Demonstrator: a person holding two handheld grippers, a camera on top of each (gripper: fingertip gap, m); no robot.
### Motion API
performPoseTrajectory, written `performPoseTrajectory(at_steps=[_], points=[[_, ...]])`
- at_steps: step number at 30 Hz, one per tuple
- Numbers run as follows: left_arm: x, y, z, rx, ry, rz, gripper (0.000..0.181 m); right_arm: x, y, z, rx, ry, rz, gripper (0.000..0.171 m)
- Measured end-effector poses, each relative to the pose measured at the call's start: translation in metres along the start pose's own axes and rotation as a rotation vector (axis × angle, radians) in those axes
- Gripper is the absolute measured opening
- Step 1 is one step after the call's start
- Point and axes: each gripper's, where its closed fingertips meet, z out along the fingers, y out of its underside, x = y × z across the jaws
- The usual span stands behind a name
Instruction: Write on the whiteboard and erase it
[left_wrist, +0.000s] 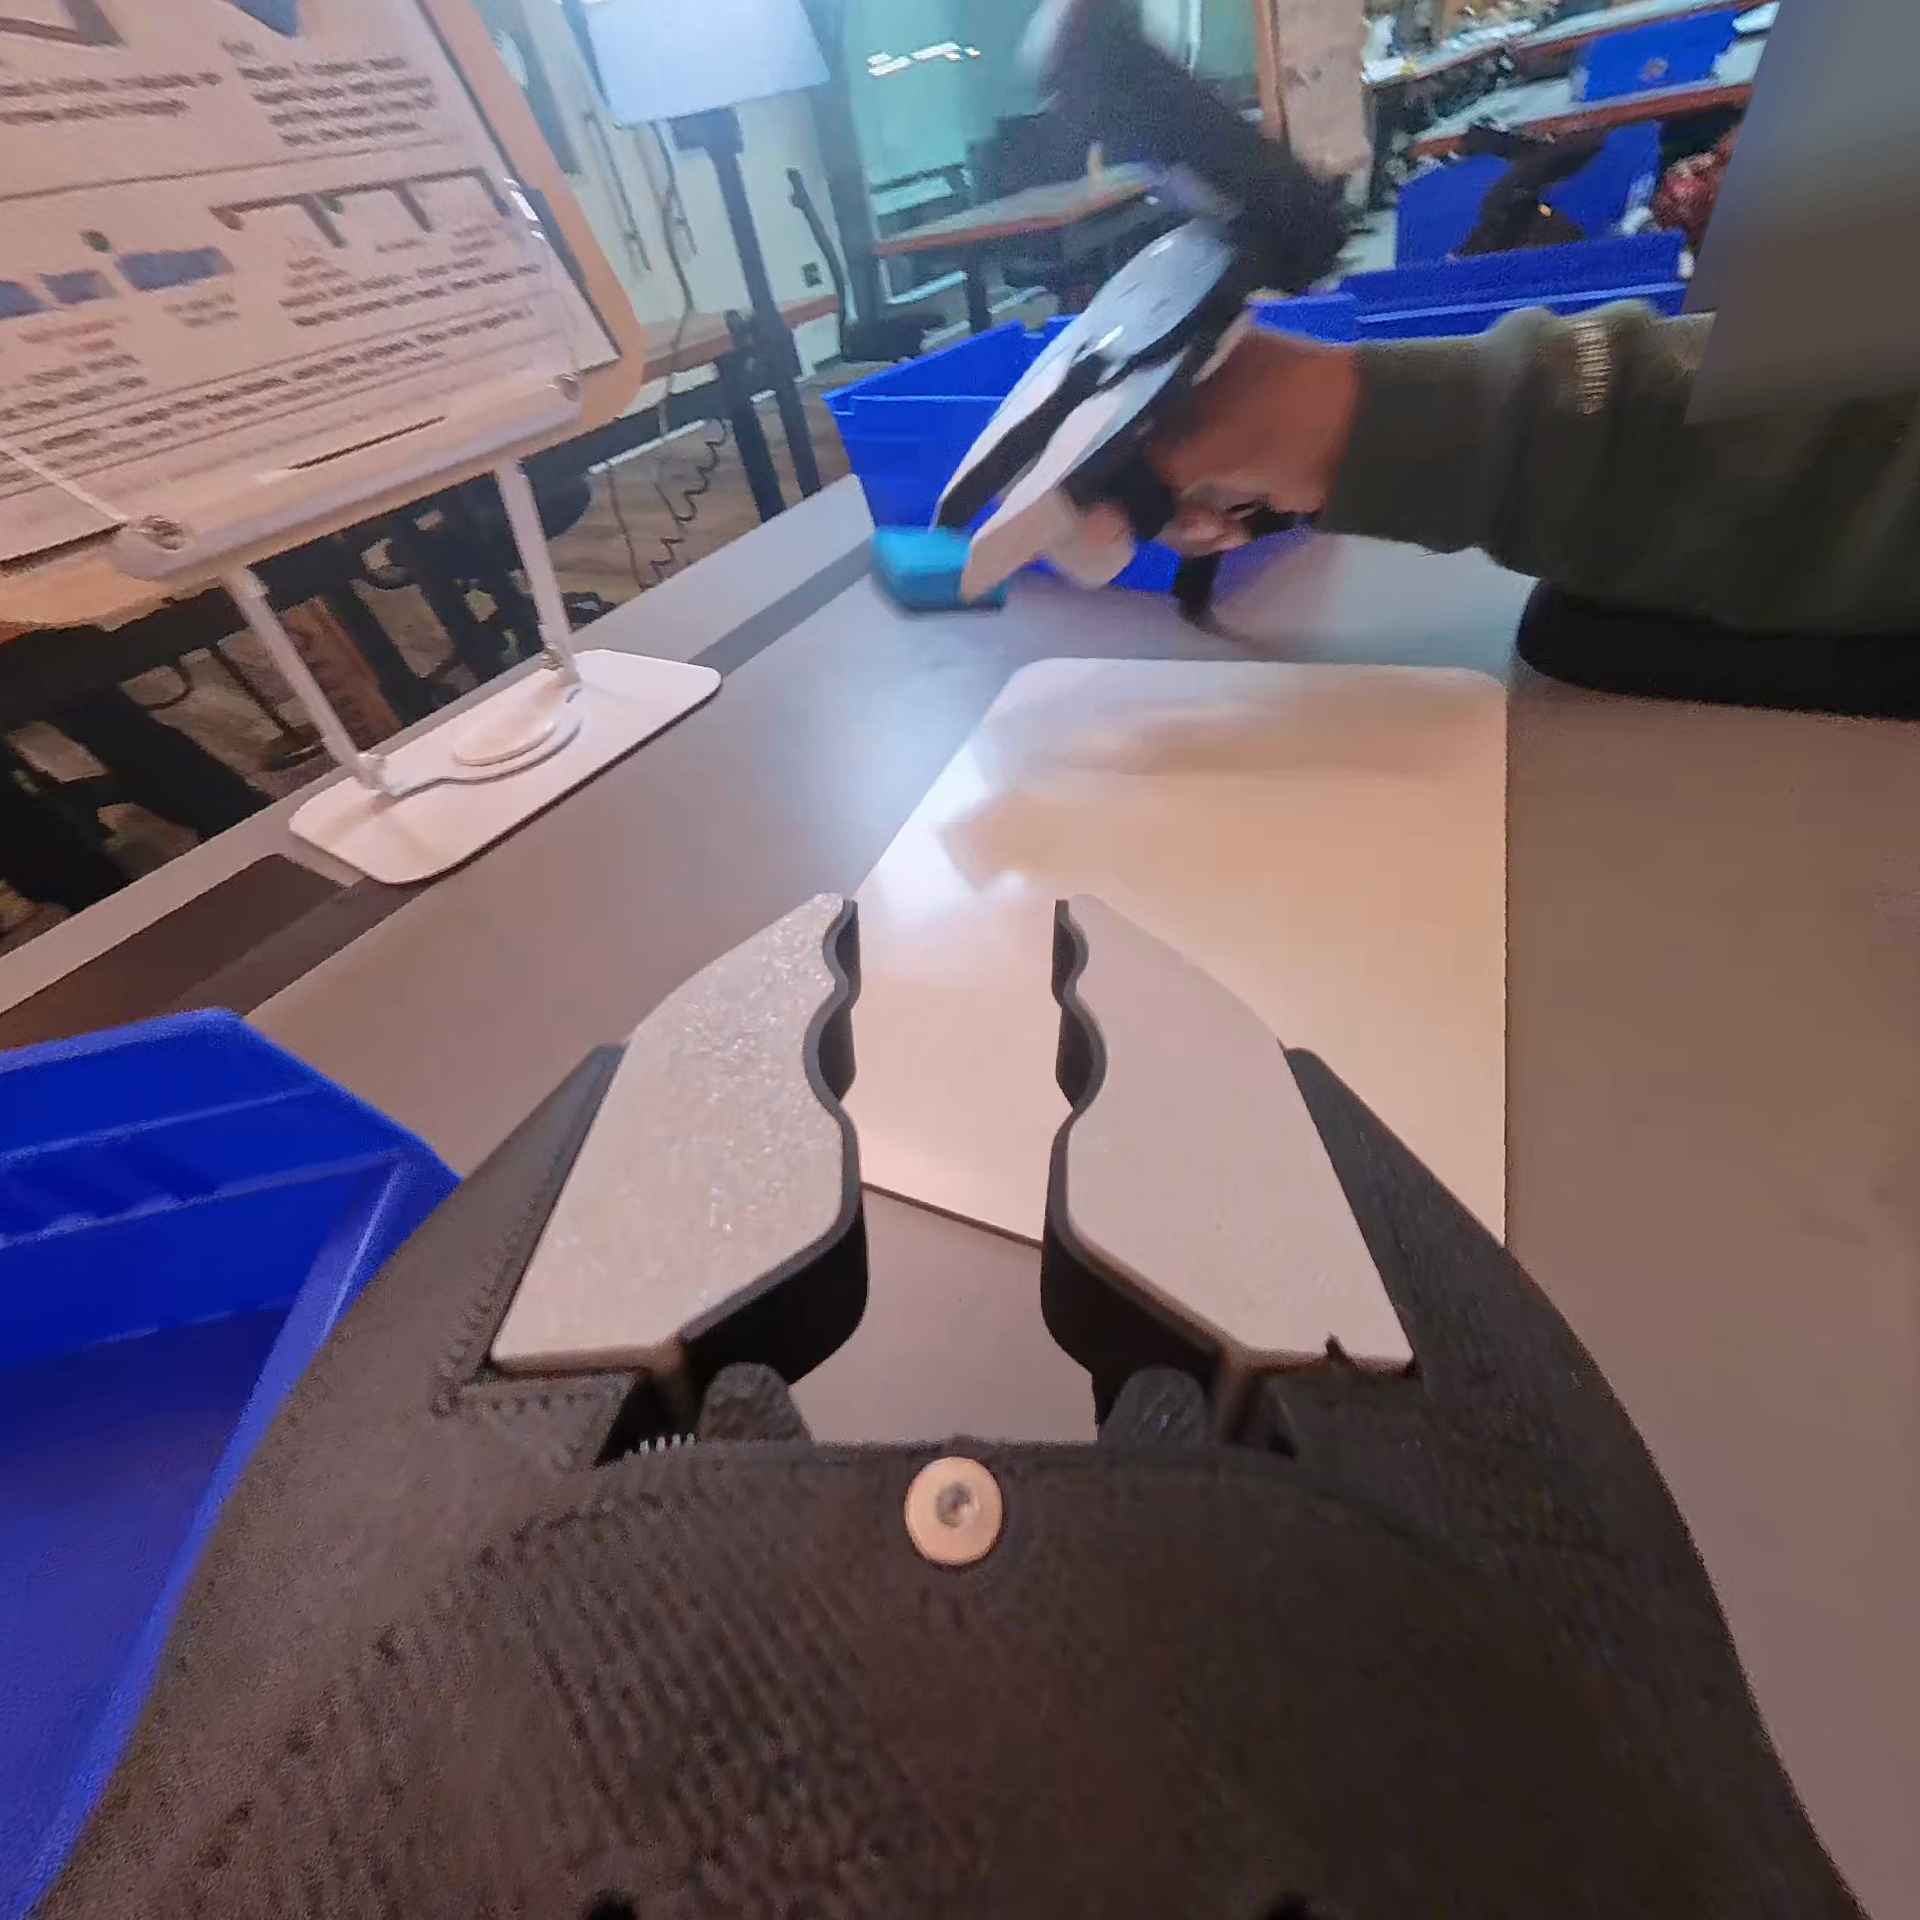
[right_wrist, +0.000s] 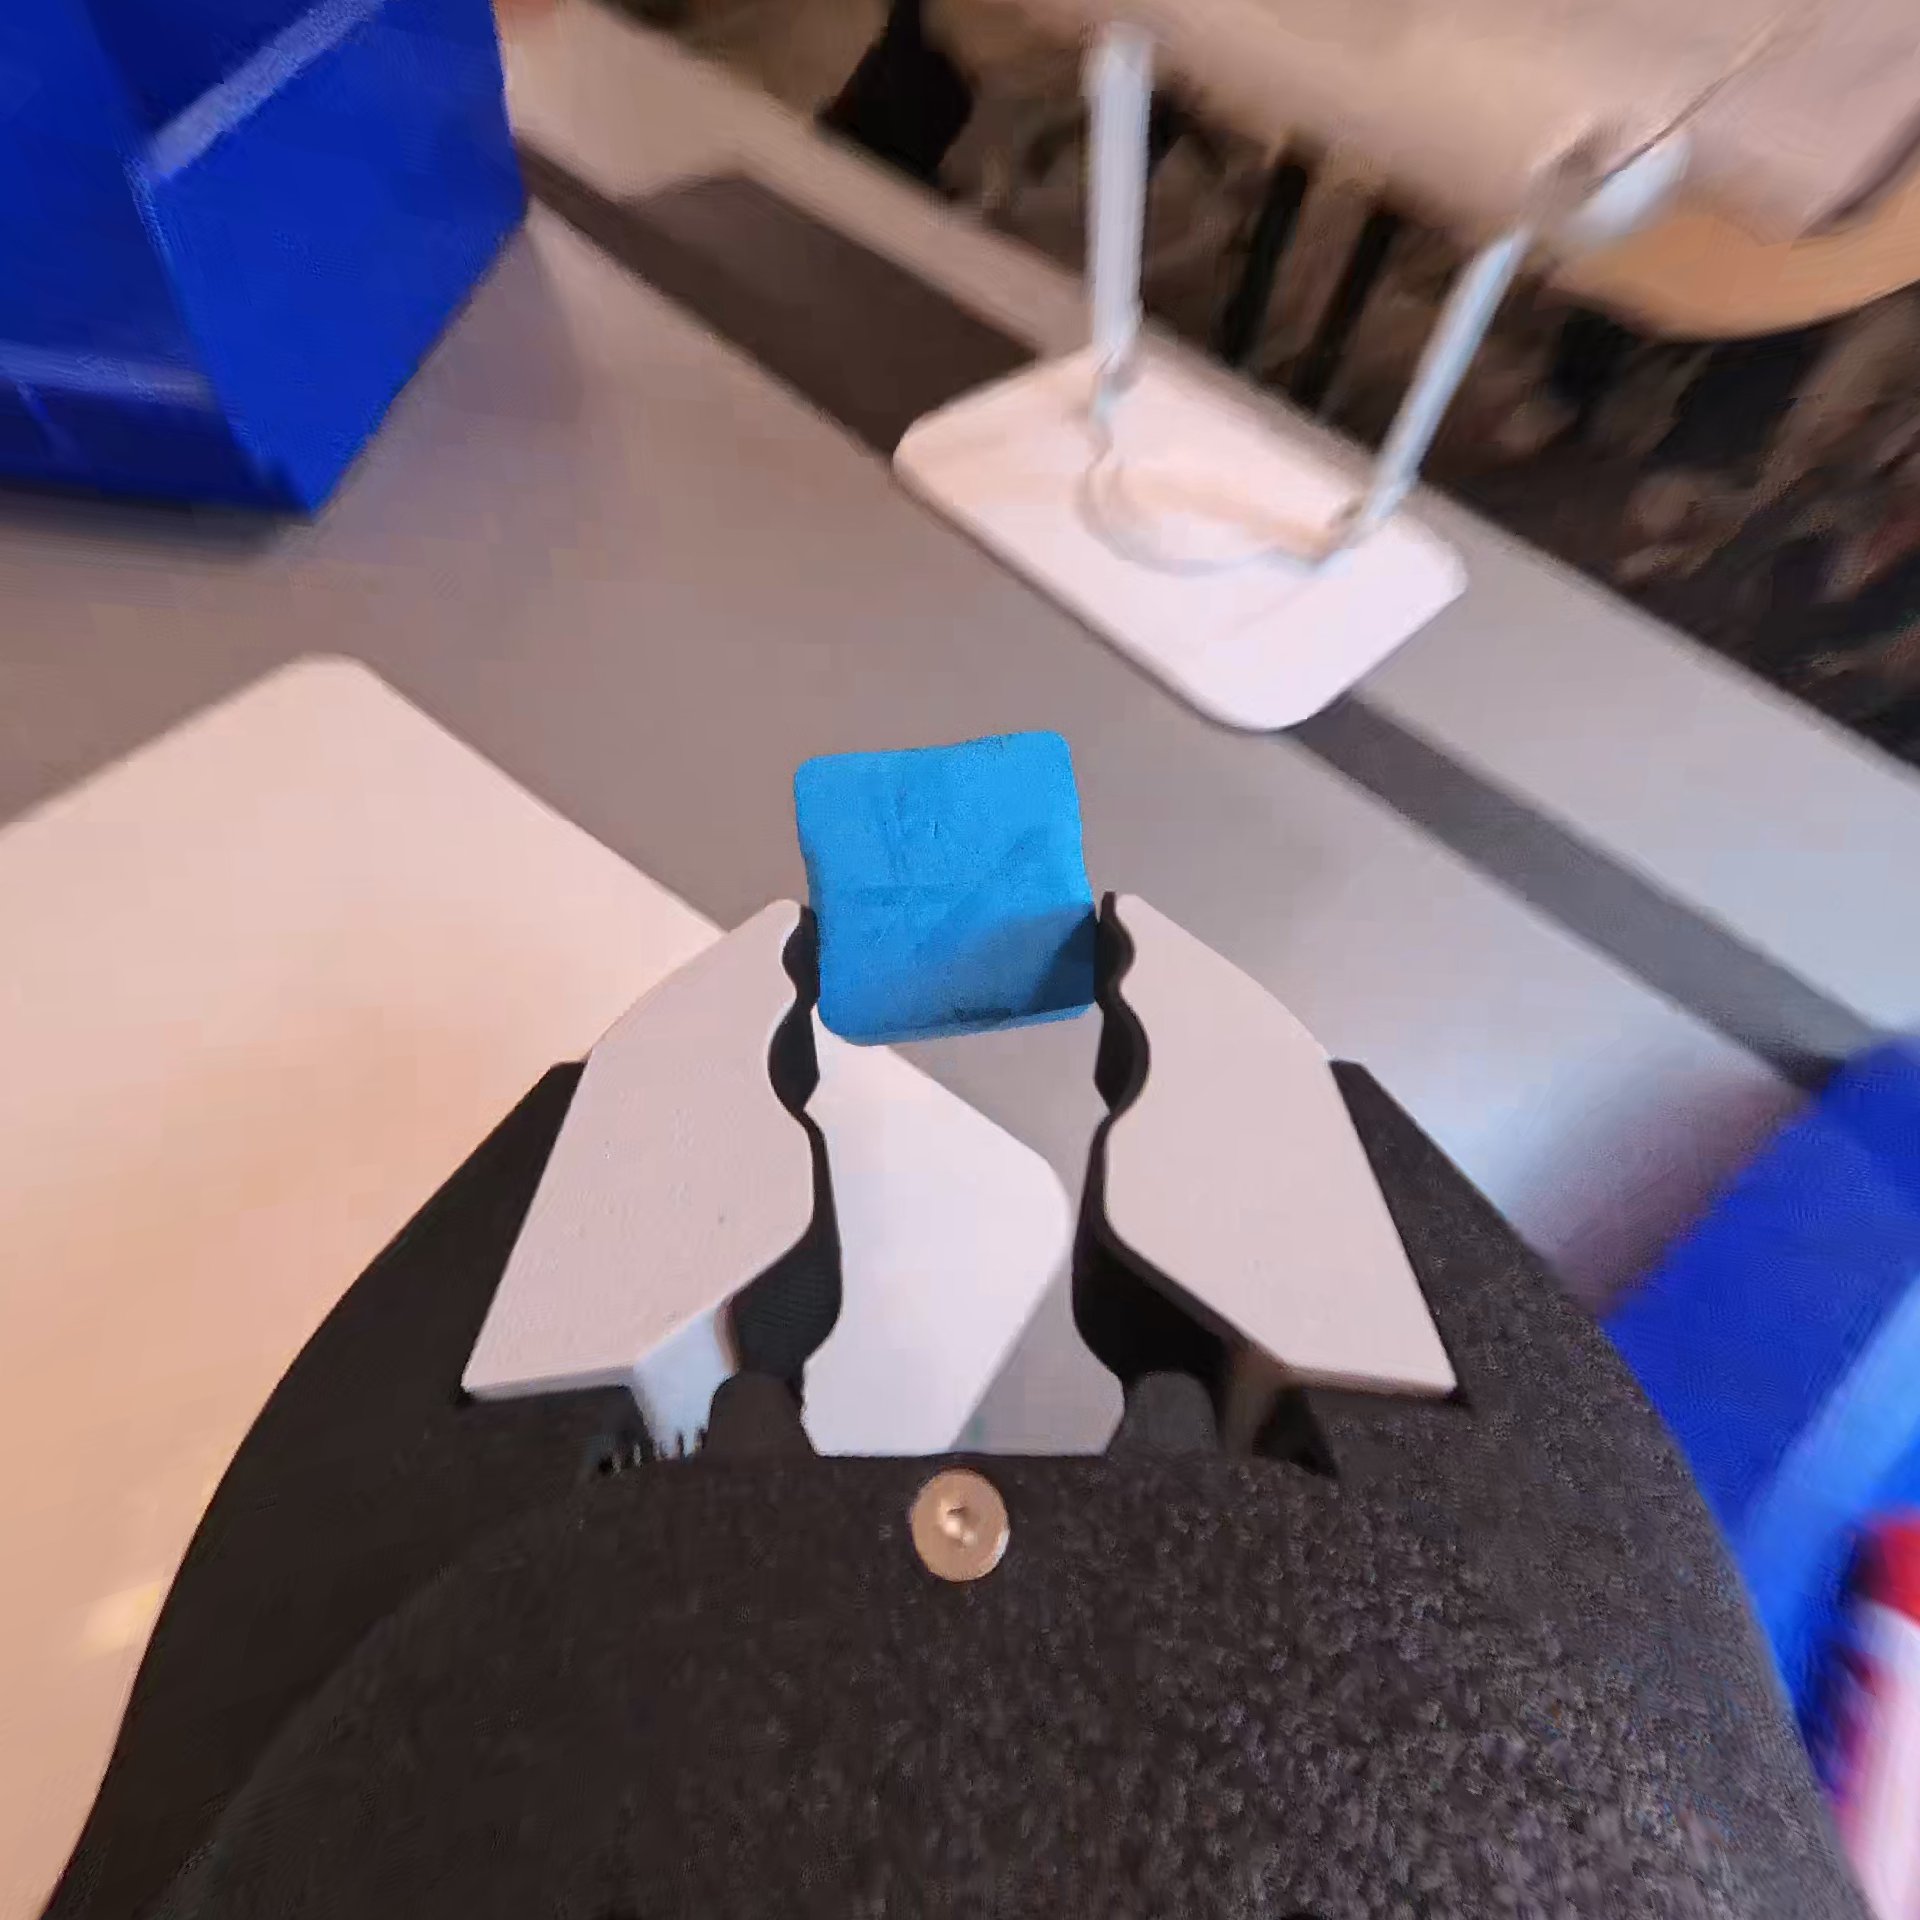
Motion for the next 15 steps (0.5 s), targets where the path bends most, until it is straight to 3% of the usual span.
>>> performPoseTrajectory(at_steps=[3, 6, 10, 11, 13, 15], points=[[-0.007, 0.001, -0.010, 0.027, -0.063, -0.060, 0.034, 0.044, -0.024, -0.074, 0.126, 0.192, 0.048, 0.052], [-0.016, 0.009, -0.017, 0.024, -0.118, -0.110, 0.032, 0.122, 0.008, -0.127, 0.054, 0.411, 0.154, 0.052], [-0.026, 0.021, -0.019, -0.012, -0.163, -0.132, 0.031, 0.166, 0.069, -0.113, -0.117, 0.393, 0.279, 0.053], [-0.029, 0.022, -0.020, -0.012, -0.180, -0.126, 0.031, 0.167, 0.080, -0.102, -0.150, 0.371, 0.280, 0.057], [-0.036, 0.025, -0.024, -0.015, -0.212, -0.125, 0.031, 0.167, 0.097, -0.086, -0.200, 0.365, 0.273, 0.081], [-0.045, 0.037, -0.028, -0.063, -0.262, -0.107, 0.030, 0.169, 0.095, -0.087, -0.143, 0.401, 0.231, 0.084]])
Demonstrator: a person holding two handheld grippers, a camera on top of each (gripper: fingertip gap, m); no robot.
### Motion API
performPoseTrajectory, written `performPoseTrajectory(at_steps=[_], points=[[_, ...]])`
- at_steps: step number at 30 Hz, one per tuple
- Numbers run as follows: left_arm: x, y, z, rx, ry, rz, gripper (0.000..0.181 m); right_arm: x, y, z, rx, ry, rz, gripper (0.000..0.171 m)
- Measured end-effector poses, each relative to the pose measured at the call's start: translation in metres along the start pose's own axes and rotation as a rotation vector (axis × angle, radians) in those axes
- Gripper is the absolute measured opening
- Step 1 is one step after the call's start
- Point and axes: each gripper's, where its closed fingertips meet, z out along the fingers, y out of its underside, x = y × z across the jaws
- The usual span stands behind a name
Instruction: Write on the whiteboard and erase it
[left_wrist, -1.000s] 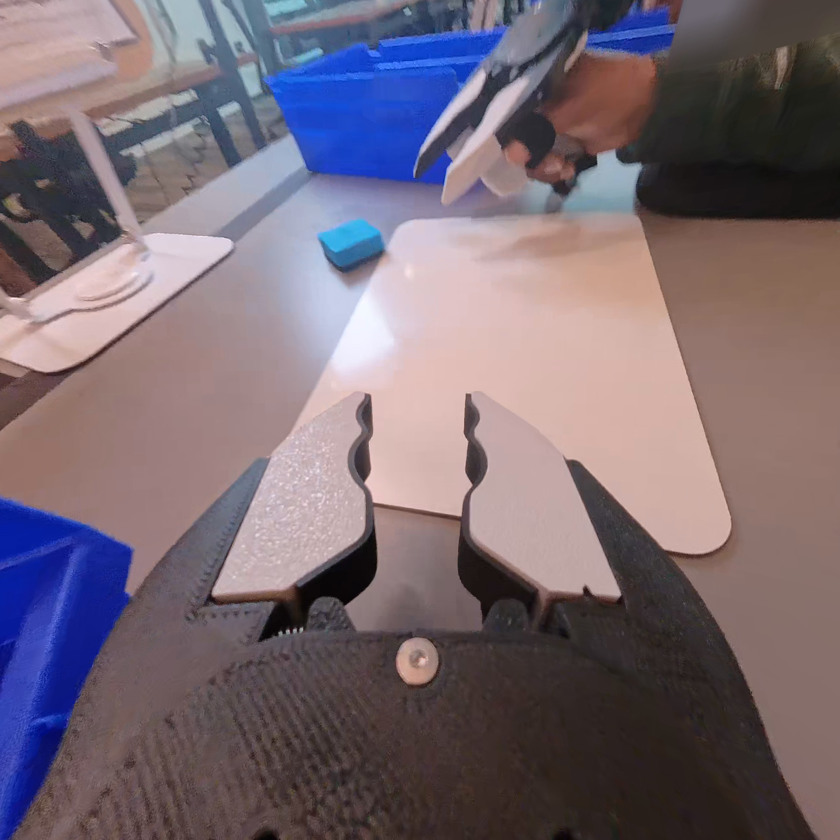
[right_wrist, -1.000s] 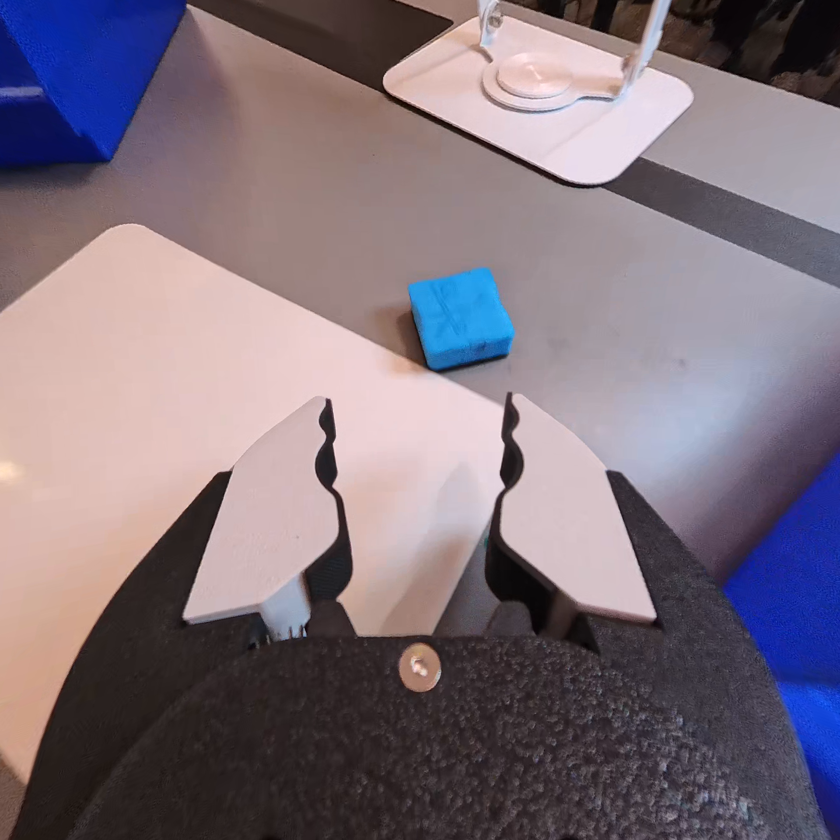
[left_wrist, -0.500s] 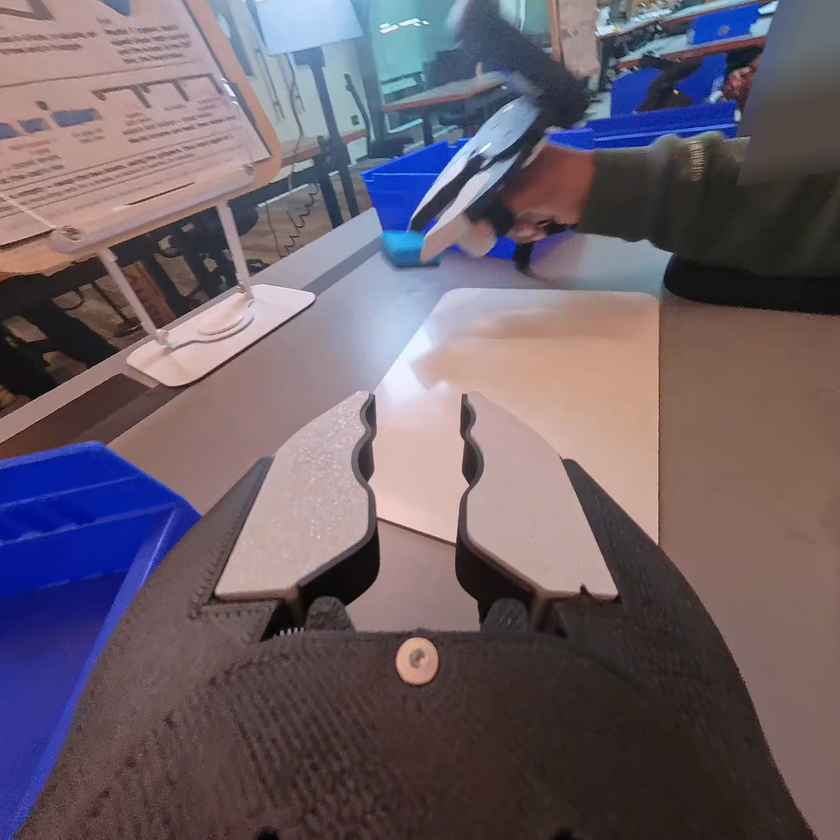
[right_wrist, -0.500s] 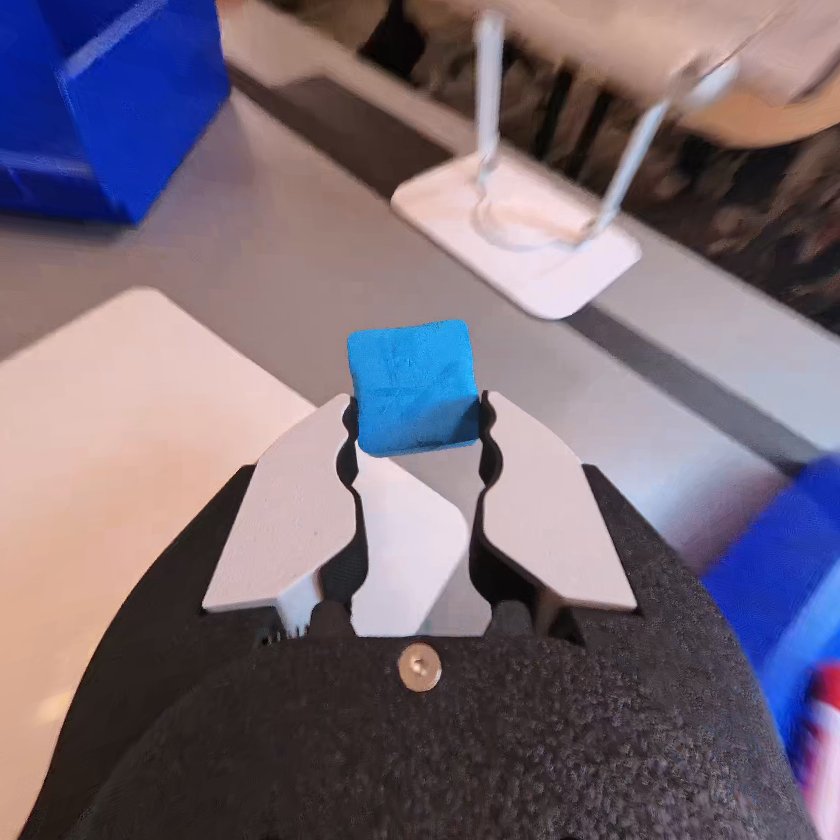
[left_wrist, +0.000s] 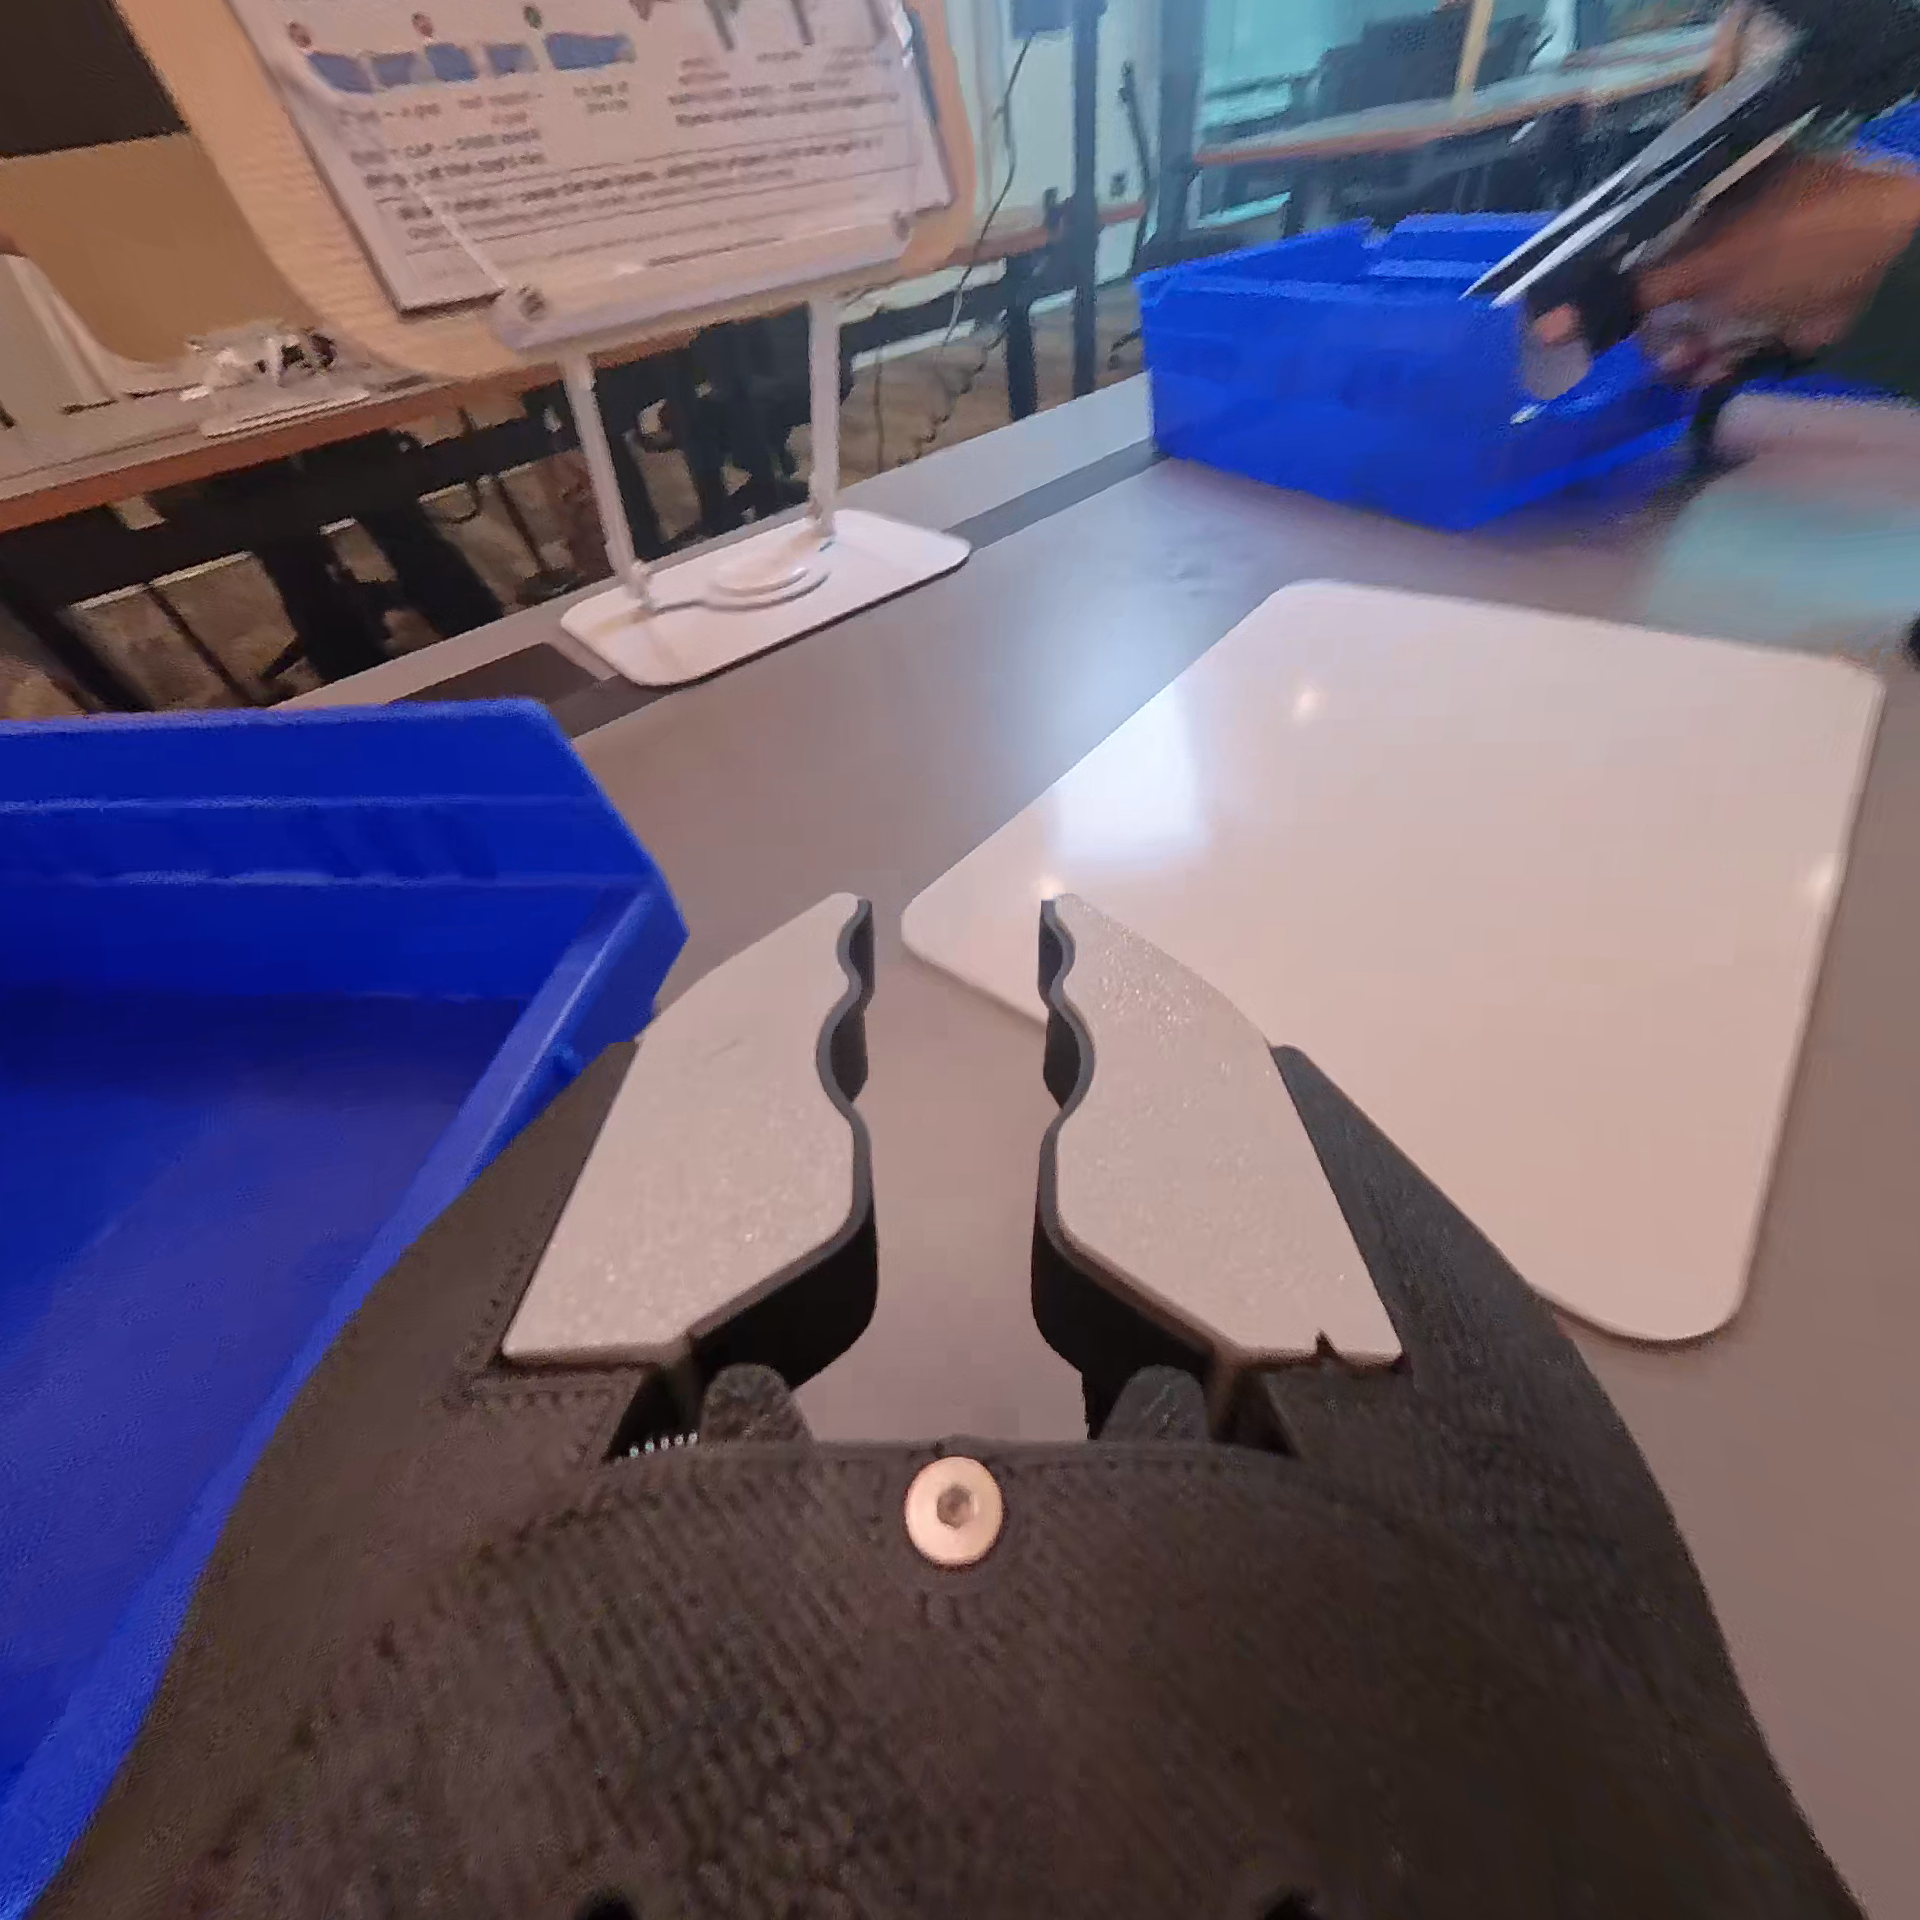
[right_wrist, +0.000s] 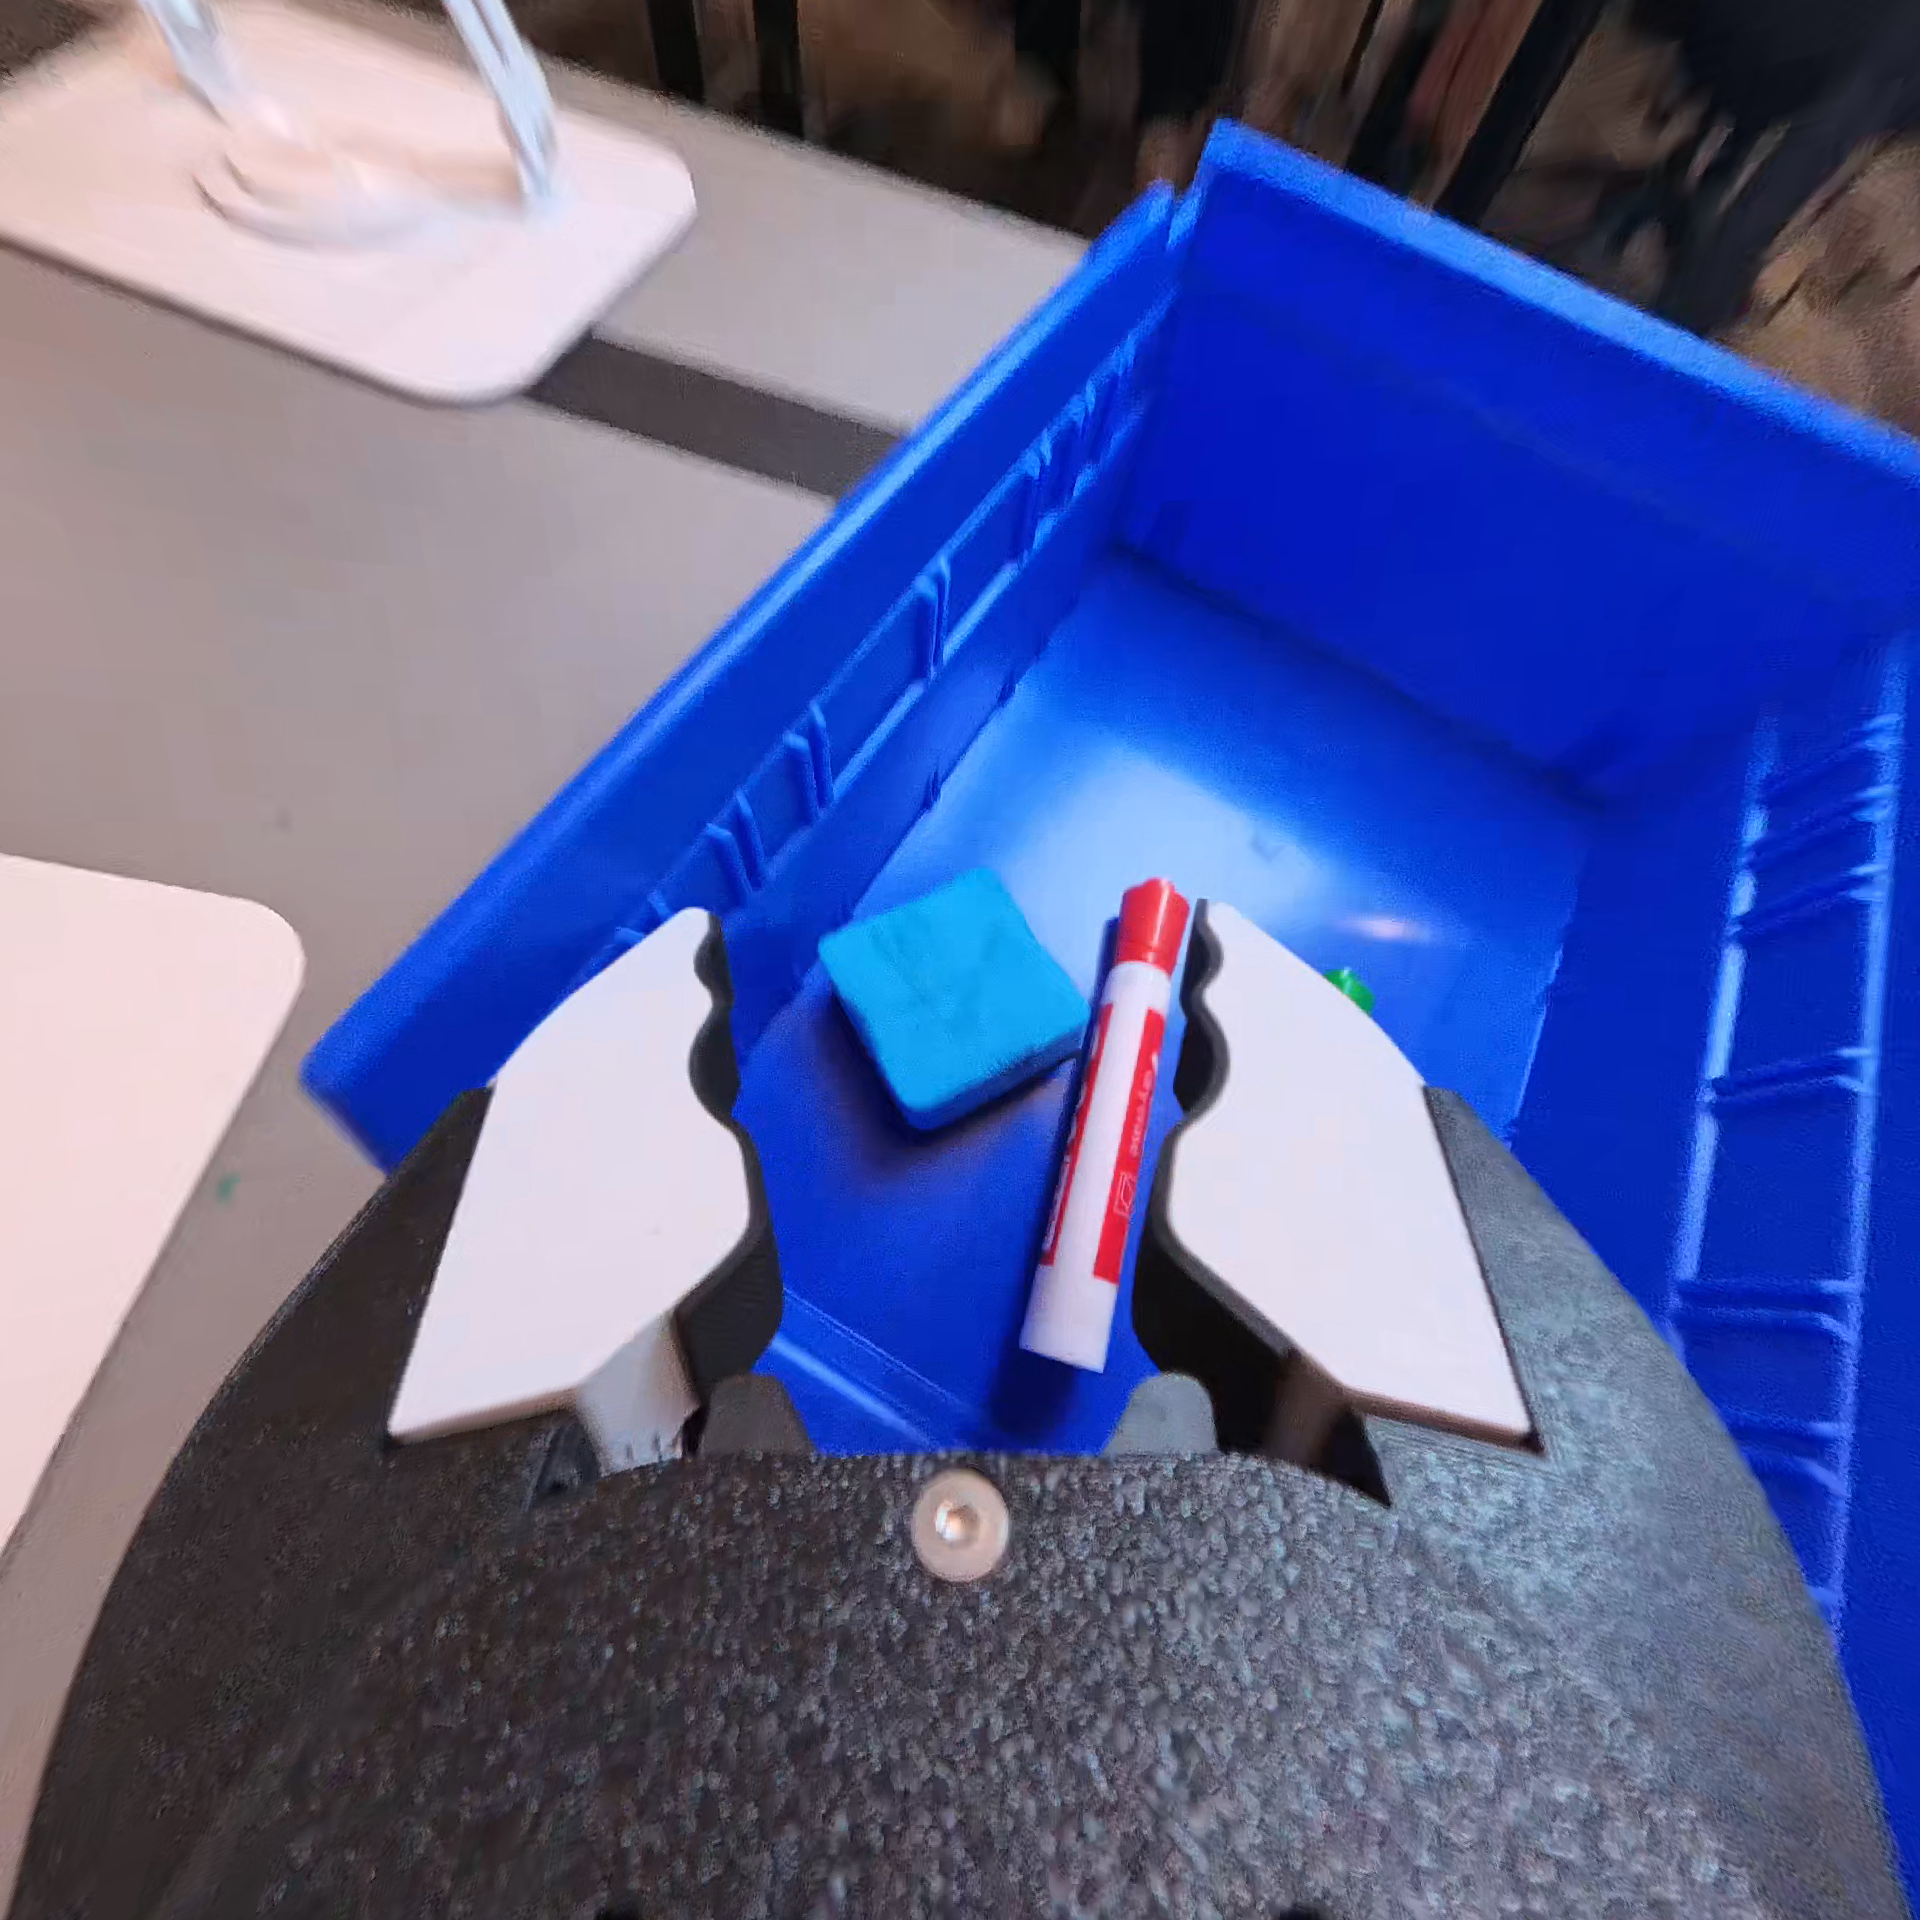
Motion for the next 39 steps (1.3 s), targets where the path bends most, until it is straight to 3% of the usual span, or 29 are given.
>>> performPoseTrajectory(at_steps=[4, 10, 15, 20, 23, 24, 28, 32, 39], points=[[-0.022, 0.014, -0.004, -0.039, -0.065, -0.040, 0.029, -0.005, -0.018, -0.042, 0.219, -0.067, -0.036, 0.078], [-0.042, 0.022, -0.002, -0.083, -0.138, -0.045, 0.029, -0.032, 0.018, -0.077, 0.254, -0.205, -0.273, 0.081], [-0.071, 0.027, -0.008, -0.156, -0.260, 0.005, 0.036, -0.020, 0.059, -0.063, 0.063, -0.157, -0.451, 0.084], [-0.108, 0.050, -0.009, -0.501, -0.299, 0.134, 0.061, -0.004, 0.088, -0.050, -0.287, -0.171, -0.725, 0.083], [-0.119, 0.070, -0.003, -0.683, -0.261, 0.119, 0.077, 0.003, 0.095, -0.040, -0.401, -0.203, -0.784, 0.067], [-0.122, 0.075, -0.001, -0.724, -0.248, 0.117, 0.079, 0.003, 0.096, -0.037, -0.414, -0.220, -0.777, 0.054], [-0.122, 0.096, 0.005, -0.848, -0.187, 0.115, 0.078, -0.004, 0.094, -0.030, -0.354, -0.268, -0.796, 0.034], [-0.118, 0.101, 0.003, -0.882, -0.151, 0.123, 0.069, -0.019, 0.098, -0.043, -0.341, -0.202, -0.874, 0.030], [-0.115, 0.103, -0.001, -0.828, -0.151, 0.114, 0.044, -0.089, 0.093, -0.116, -0.155, -0.168, -0.993, 0.030]])
